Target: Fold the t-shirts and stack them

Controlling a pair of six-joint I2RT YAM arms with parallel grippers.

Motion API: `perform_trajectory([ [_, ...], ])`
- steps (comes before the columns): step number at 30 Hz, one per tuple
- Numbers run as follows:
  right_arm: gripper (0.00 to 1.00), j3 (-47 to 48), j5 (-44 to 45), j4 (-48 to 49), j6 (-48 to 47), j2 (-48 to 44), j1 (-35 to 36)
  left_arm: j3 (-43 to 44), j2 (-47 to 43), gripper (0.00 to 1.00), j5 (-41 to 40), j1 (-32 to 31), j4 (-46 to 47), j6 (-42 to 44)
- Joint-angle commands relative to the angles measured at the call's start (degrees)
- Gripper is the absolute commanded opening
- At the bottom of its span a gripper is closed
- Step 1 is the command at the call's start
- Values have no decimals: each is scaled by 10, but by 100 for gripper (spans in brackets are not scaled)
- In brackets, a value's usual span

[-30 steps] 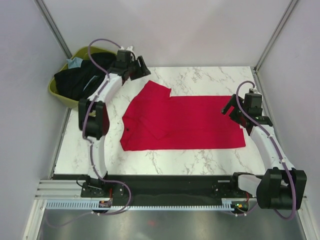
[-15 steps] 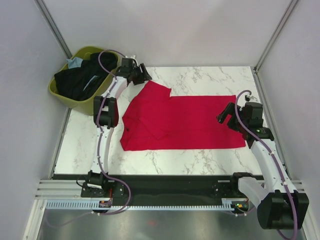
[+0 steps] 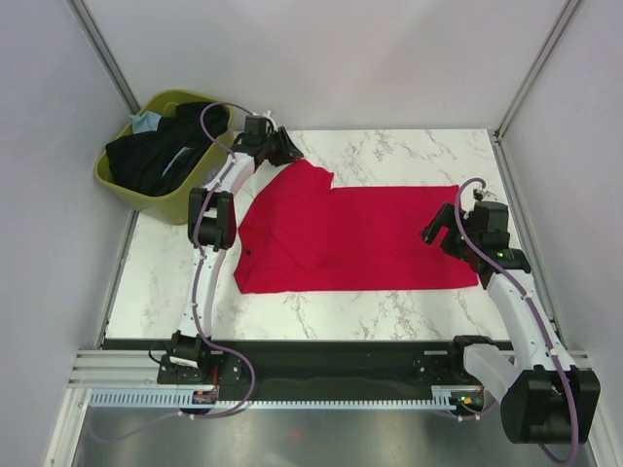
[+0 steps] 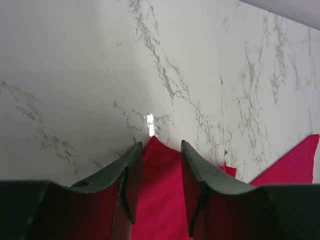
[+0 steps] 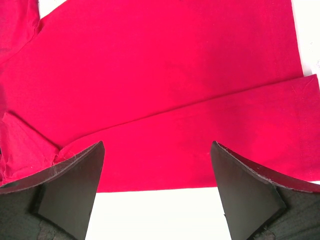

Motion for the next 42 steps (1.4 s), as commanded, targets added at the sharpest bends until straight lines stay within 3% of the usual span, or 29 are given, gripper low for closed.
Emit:
perform_trajectory([
  [1,95,-2,2,-1,-6,-7,2,1,14,42,15,-9,-4,-17],
  [7,95,-7,4,-2,-8,3,2,1,16,2,26,-9,20,-21],
  [27,95,-17,10,9,7,-16,2,-86,-108,2,30,-7,40,10],
  [34,96,27,-12,42,2,54,2,-122,-145,2,40,-6,43,22],
  [42,97,99,60,74,41,171,2,-143,-162,2,53,0,44,26],
])
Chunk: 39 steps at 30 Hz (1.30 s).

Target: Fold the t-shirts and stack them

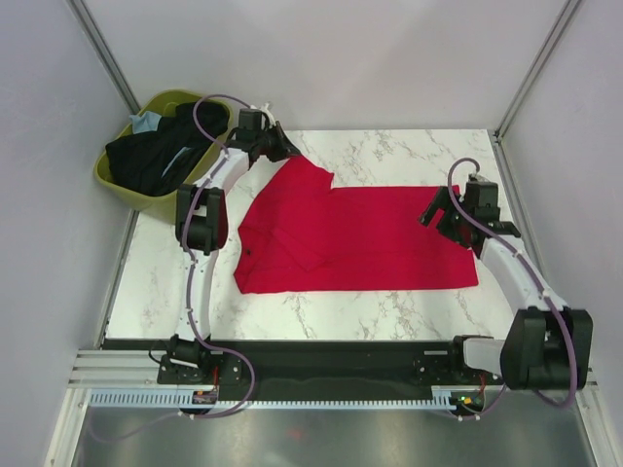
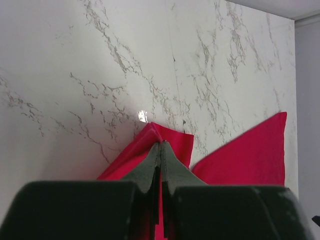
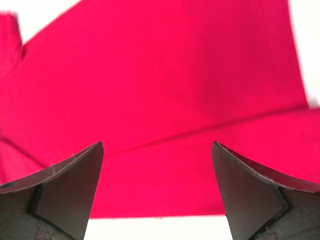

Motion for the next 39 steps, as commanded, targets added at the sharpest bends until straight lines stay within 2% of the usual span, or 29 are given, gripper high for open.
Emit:
perform_trajectory([
  [1,97,65,56,44,24,70,2,-6,-37,2,31,5,16,18],
  [5,96,172,88,38,4,211,-24,-44,-49,2,44,5,28,11],
  [7,92,197,89,42,12,254,-58,-72,-68,2,56,5,56,4],
  [11,81,292,103,43,10,379,-77,-138,-95,2,72,5,87,-8],
  [14,78,349,122,37,0,439,-79,-157,-104,2,75,5,99,0],
  [17,78,397,142,28,-12,475,-81,-138,-90,3,68,7,88,32],
  [18,79,405,143,26,-15,481,-82,-129,-86,20,66,7,81,41],
  [20,79,425,151,25,-24,493,-83,-112,-78,44,55,9,72,60],
  [21,79,431,155,25,-26,497,-84,-107,-77,60,45,11,69,66],
  [24,79,464,156,25,-32,525,-88,-65,-56,65,28,14,56,82],
  [29,75,494,147,20,-32,566,-91,46,3,66,29,22,6,92],
  [35,69,509,144,22,-35,592,-91,76,47,68,43,23,0,96],
  [39,56,509,139,23,-37,597,-91,101,83,70,54,23,-2,75],
])
